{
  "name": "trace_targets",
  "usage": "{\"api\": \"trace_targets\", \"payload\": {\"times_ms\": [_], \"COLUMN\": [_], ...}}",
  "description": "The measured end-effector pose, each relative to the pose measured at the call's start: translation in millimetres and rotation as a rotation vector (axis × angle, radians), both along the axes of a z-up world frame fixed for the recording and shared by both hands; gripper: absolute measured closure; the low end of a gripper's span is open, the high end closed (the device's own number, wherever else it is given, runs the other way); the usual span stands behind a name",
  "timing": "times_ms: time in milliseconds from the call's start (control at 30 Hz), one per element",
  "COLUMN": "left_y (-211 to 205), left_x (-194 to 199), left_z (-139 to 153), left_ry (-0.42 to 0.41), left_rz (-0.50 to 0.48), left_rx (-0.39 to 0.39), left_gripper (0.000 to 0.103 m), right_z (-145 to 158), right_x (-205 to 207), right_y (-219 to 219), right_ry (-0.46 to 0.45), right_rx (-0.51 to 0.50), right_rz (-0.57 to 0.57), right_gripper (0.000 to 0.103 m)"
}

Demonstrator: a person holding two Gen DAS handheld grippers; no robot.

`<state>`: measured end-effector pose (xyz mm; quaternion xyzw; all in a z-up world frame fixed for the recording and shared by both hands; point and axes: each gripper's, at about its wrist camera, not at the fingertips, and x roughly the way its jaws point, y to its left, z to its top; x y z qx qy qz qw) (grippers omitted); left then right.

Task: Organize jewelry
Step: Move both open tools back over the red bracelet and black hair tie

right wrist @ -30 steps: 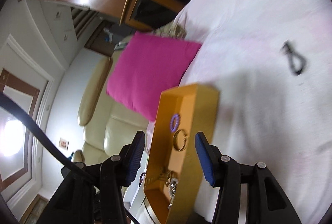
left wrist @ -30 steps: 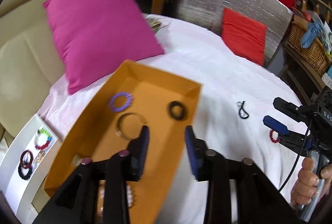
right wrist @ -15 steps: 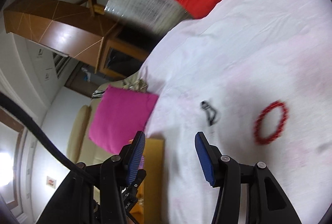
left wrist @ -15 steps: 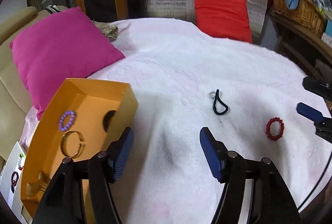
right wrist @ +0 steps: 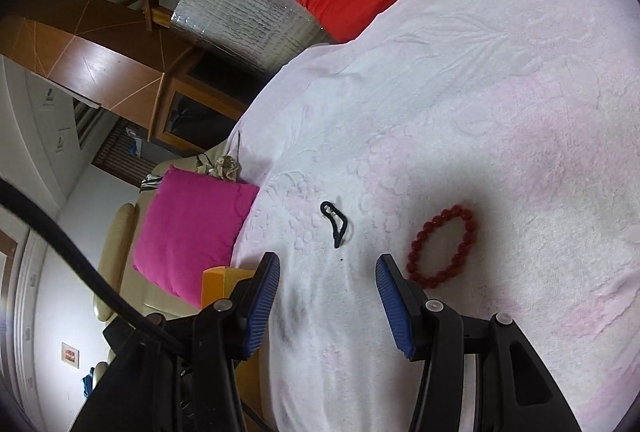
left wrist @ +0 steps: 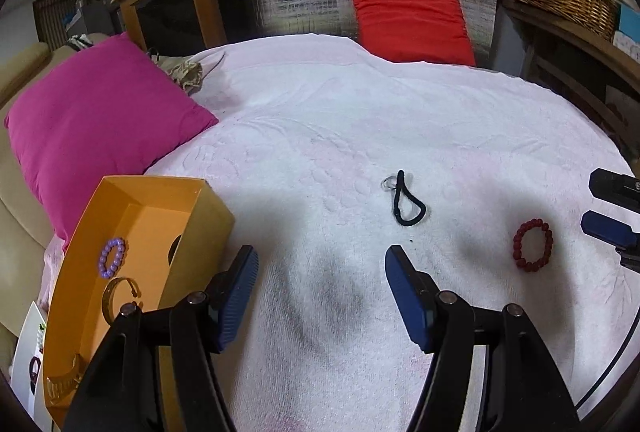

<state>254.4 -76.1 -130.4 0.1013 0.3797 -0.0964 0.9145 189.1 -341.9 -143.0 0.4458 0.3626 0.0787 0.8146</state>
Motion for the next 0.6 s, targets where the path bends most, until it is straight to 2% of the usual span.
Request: {"api": "trace_targets", "payload": {"times_ms": [600], "left_y": [-9], "left_x": [0], "left_z": [-3], "left_ry": [-0.003], "left_rz": [-0.009], "left_rx": [0.032], "left_gripper": [0.036], "right_z": [-12], "right_x": [-1], "right_y": [-10], "right_ry": [0.022], "right_rx": [-0.002], "right_rz": [-0.013], "right_gripper": [0.049]}}
